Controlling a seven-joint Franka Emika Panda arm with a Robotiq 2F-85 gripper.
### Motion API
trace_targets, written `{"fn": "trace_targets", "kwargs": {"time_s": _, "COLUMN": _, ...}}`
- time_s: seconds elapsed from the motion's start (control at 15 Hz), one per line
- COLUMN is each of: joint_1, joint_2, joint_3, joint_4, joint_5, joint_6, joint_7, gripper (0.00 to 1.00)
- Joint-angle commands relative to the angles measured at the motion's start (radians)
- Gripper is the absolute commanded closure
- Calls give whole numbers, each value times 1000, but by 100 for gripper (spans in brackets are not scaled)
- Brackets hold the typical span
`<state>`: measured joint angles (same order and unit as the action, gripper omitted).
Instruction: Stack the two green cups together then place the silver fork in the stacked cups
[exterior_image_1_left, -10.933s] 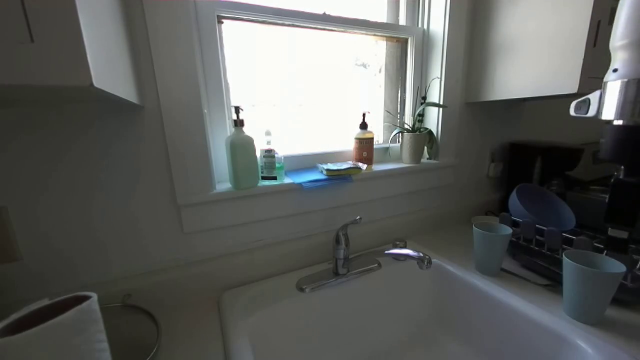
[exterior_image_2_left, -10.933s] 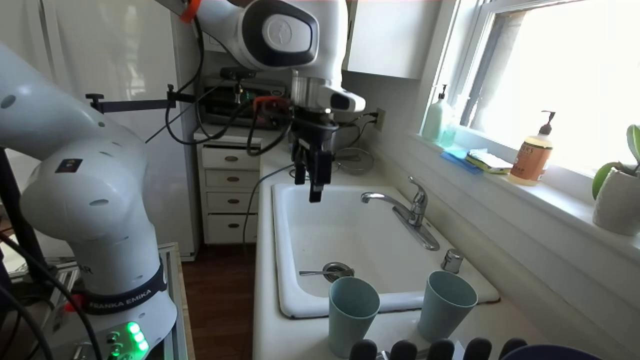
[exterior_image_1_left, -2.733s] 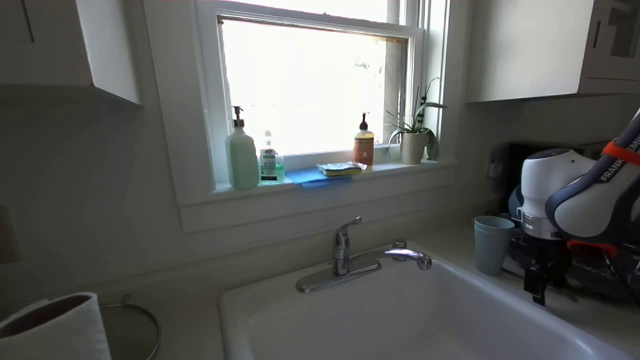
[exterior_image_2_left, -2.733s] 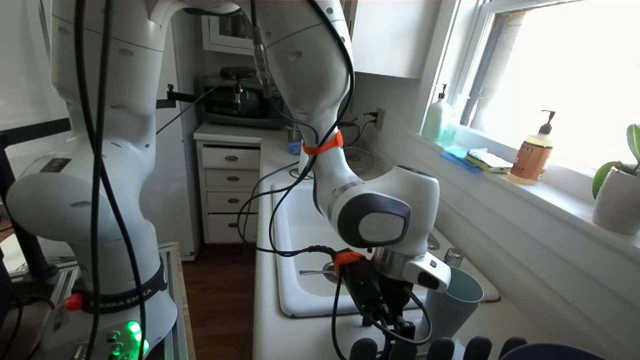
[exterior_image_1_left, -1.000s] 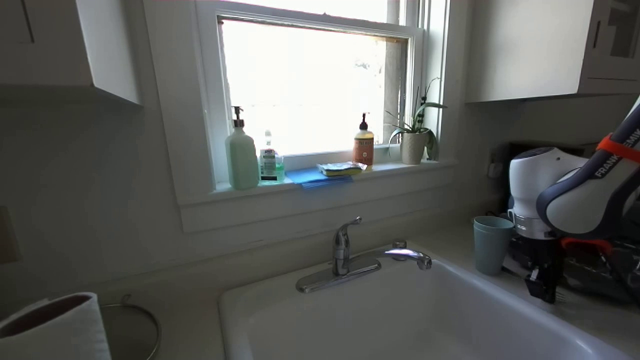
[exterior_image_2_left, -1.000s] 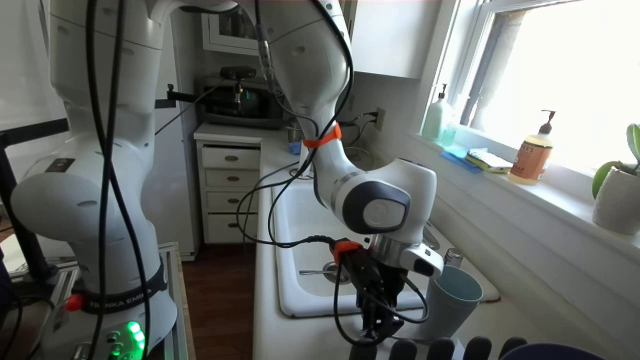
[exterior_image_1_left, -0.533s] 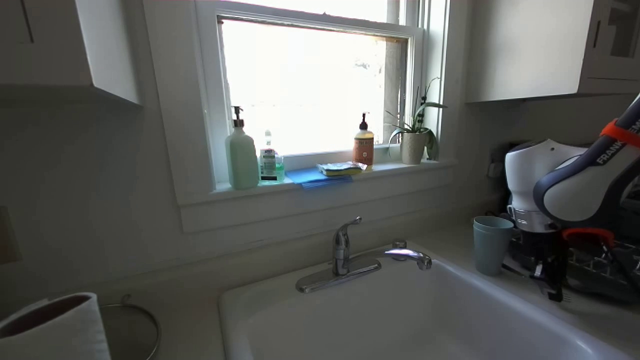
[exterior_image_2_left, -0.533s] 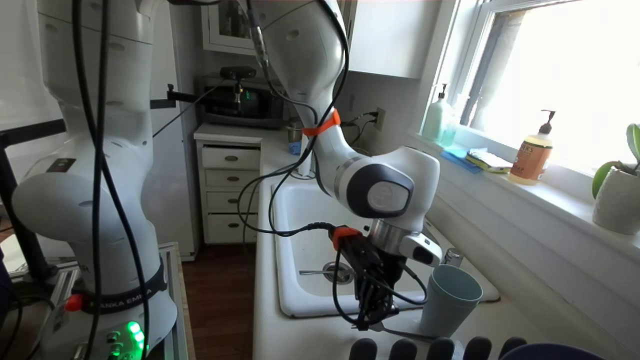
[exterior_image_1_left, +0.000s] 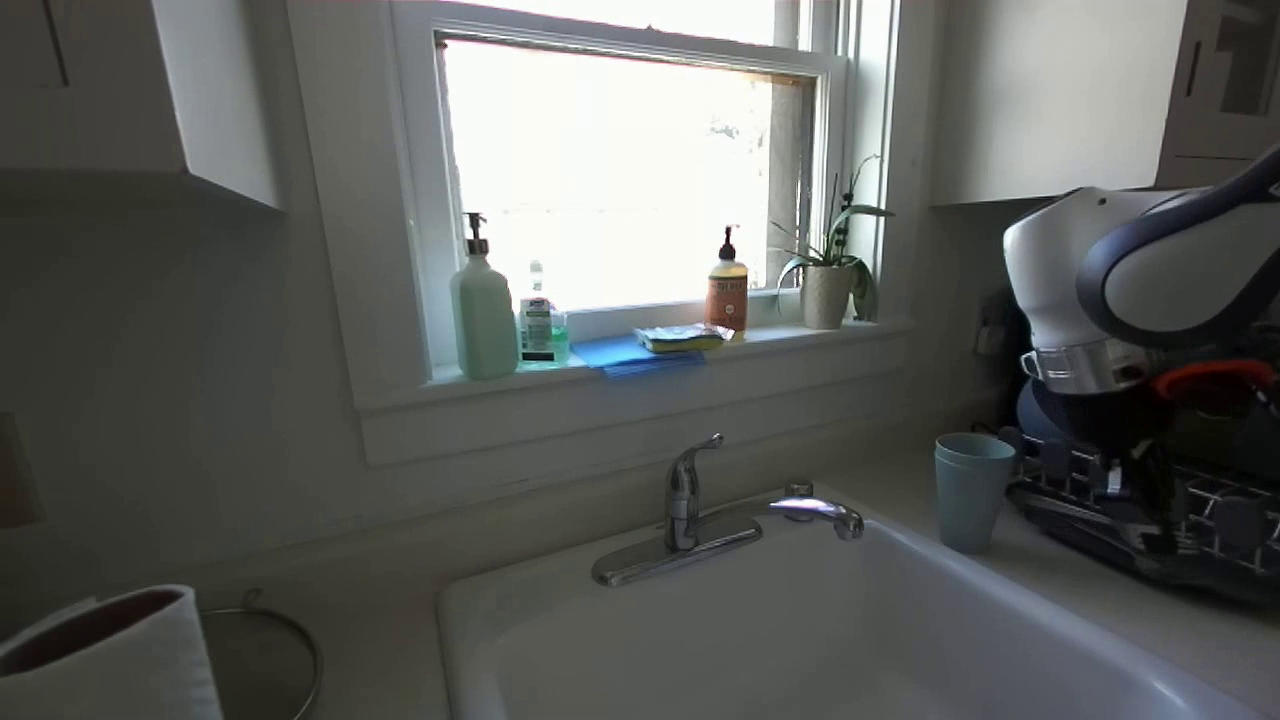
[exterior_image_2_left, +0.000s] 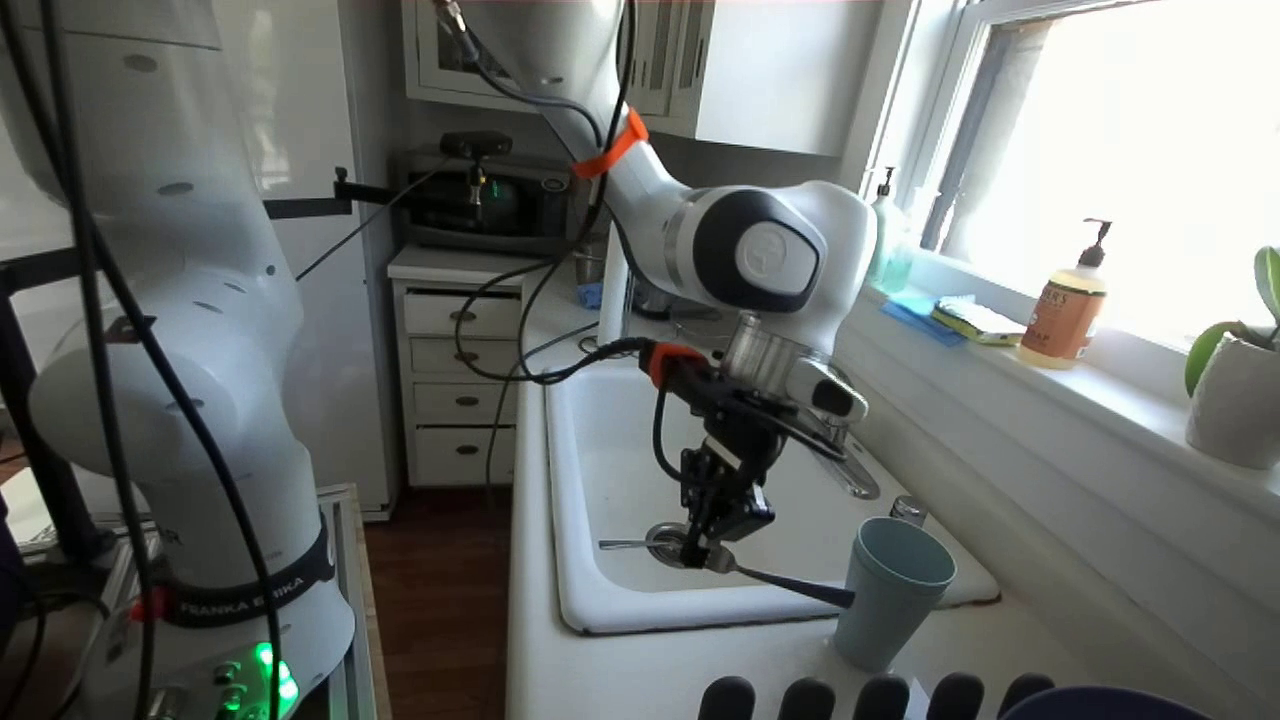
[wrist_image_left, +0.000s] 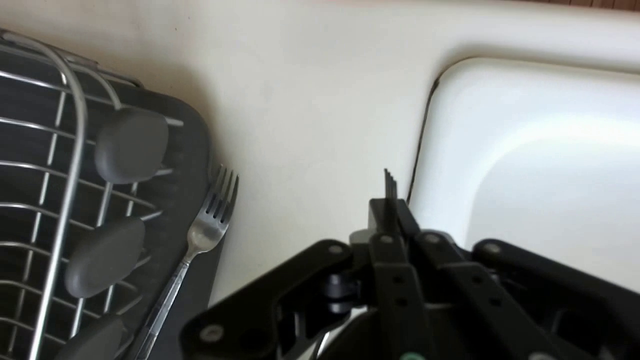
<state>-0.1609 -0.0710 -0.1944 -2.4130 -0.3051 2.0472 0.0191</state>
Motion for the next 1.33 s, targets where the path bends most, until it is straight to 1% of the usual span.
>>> {"fn": "trace_targets", "kwargs": {"time_s": 0.0, "joint_1": -5, "joint_2": -76, "joint_3": 21, "joint_4": 23, "joint_5": -20, "joint_6": -143, "joint_7": -10, "gripper": 99}}
{"fn": "trace_targets", "kwargs": {"time_s": 0.27, "joint_1": 5, "joint_2": -169, "joint_3": 37, "joint_4": 54, "joint_5": -13, "joint_6": -267, "joint_7": -83, "gripper": 99}}
{"fn": "trace_targets", "kwargs": {"time_s": 0.4, "joint_1": 4, "joint_2": -211, "joint_3": 49, "joint_4": 77, "joint_5": -44, "joint_6": -277, "joint_7": -90, "gripper": 99}}
{"fn": "trace_targets", "kwargs": {"time_s": 0.47, "joint_1": 0, "joint_2": -220, "joint_3": 52, "joint_4": 95, "joint_5": -63, "joint_6": -255, "joint_7": -74, "gripper": 99}}
{"fn": "trace_targets", "kwargs": {"time_s": 0.67, "joint_1": -9, "joint_2": -217, "joint_3": 66, "joint_4": 129, "joint_5": -147, "joint_6": -150, "joint_7": -7, "gripper": 99}}
{"fn": "trace_targets", "kwargs": {"time_s": 0.93, "joint_1": -23, "joint_2": -165, "joint_3": 70, "joint_4": 123, "joint_5": -234, "joint_6": 68, "joint_7": 111, "gripper": 99}}
{"fn": "trace_targets", "kwargs": {"time_s": 1.27, "joint_1": -49, "joint_2": -78, "joint_3": 67, "joint_4": 94, "joint_5": -346, "joint_6": 300, "joint_7": 328, "gripper": 99}}
